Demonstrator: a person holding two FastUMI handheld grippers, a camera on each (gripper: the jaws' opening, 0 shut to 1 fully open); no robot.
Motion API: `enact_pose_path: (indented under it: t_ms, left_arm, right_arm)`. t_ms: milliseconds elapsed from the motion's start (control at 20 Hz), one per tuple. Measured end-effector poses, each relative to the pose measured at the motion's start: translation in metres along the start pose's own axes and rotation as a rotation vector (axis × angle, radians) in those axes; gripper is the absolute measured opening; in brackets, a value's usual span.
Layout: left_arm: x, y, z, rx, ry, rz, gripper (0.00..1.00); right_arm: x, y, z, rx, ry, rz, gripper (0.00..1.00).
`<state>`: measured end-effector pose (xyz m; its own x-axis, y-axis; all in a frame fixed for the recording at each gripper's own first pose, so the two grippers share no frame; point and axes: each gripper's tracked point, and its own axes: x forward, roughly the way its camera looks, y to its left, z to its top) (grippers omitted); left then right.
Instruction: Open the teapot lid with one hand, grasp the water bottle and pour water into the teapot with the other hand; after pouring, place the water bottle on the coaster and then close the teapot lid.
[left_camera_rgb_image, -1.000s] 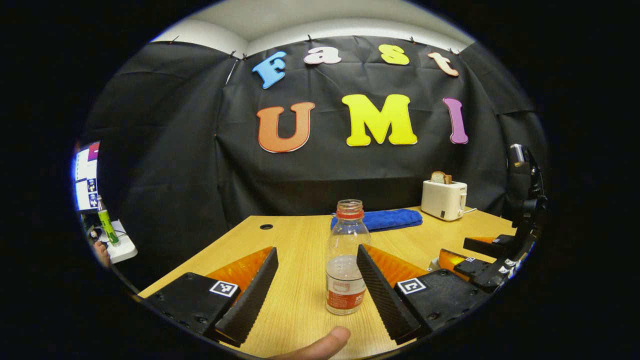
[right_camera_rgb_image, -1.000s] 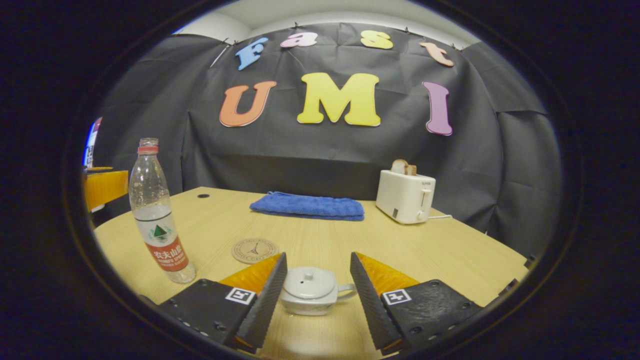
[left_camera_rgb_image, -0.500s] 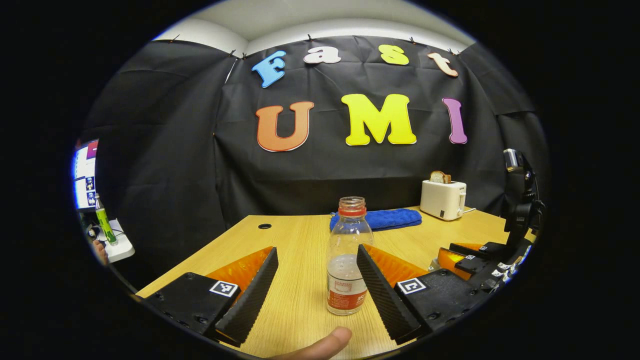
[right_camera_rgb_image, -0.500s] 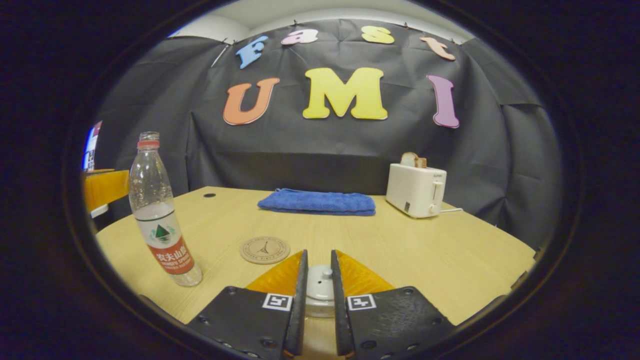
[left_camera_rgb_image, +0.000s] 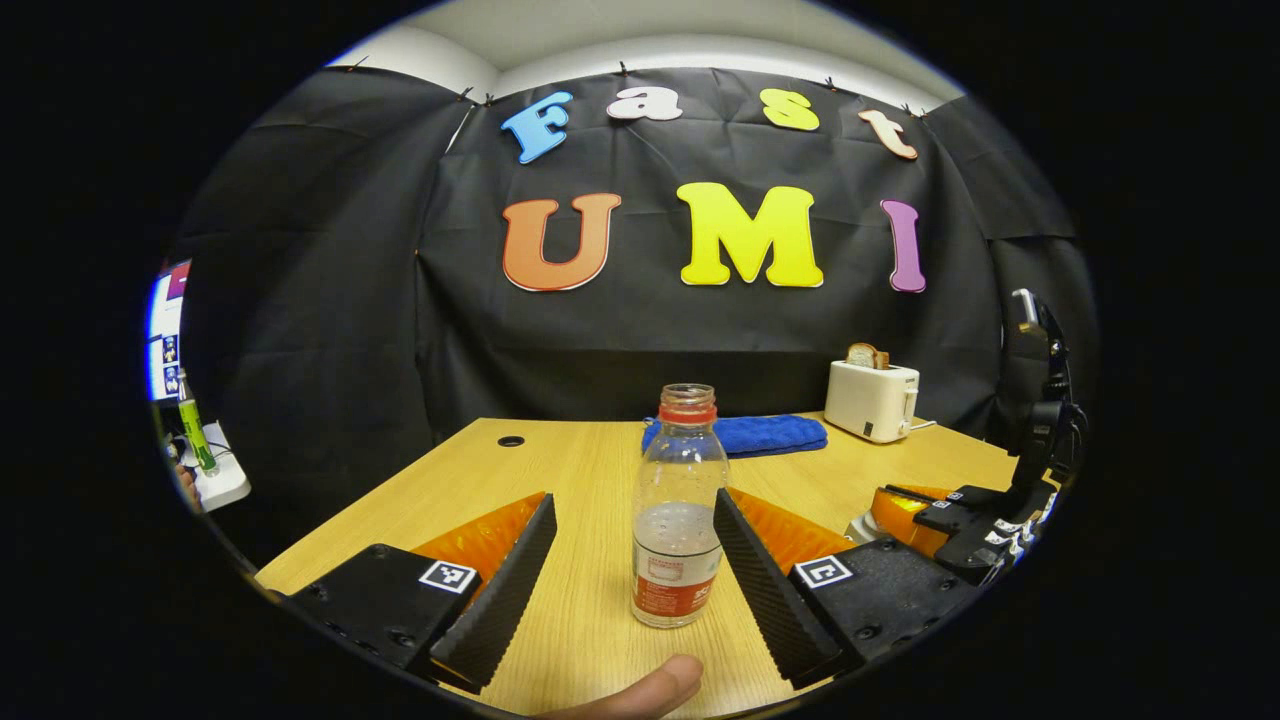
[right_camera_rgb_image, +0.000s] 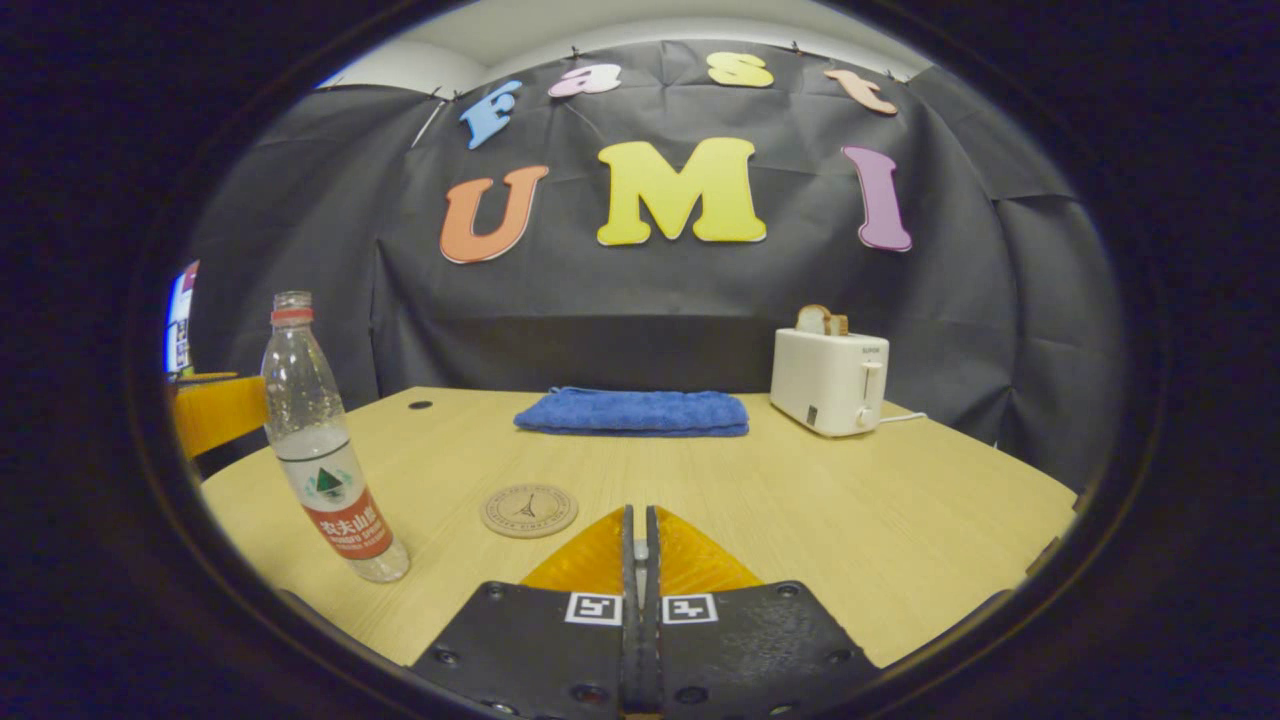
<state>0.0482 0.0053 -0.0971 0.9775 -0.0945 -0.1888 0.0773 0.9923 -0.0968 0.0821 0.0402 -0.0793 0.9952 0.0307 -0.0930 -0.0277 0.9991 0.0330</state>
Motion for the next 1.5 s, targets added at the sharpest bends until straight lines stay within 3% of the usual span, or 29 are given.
enact_pose_path:
  t_ms: [200,400,600,850,1050,1250,1500]
  left_arm:
    - [0.001,-0.001,-0.006,0.001,0.015,-0.017,0.99]
    - [0.004,-0.010,-0.012,-0.033,0.023,-0.095,0.99]
    - [0.010,-0.013,-0.021,-0.084,0.033,-0.135,1.00]
    - [0.023,-0.028,-0.031,-0.071,0.004,-0.181,0.99]
    - [0.036,-0.022,-0.038,-0.011,-0.042,-0.132,0.99]
    - [0.044,-0.018,-0.045,-0.015,-0.043,-0.091,0.99]
    - [0.049,-0.021,-0.049,-0.012,-0.052,-0.085,0.98]
  right_arm:
    - [-0.016,-0.002,0.019,-0.037,-0.067,-0.025,0.00]
    - [-0.029,-0.009,0.029,-0.052,-0.099,-0.042,0.00]
    - [-0.031,-0.013,0.028,-0.036,-0.100,-0.047,0.00]
    - [-0.027,-0.016,0.024,-0.037,-0.095,-0.054,0.00]
    - [-0.027,-0.021,0.022,-0.032,-0.096,-0.057,0.00]
    - [-0.028,-0.023,0.022,-0.020,-0.104,-0.043,0.01]
    - [-0.032,-0.027,0.022,-0.021,-0.118,-0.034,0.00]
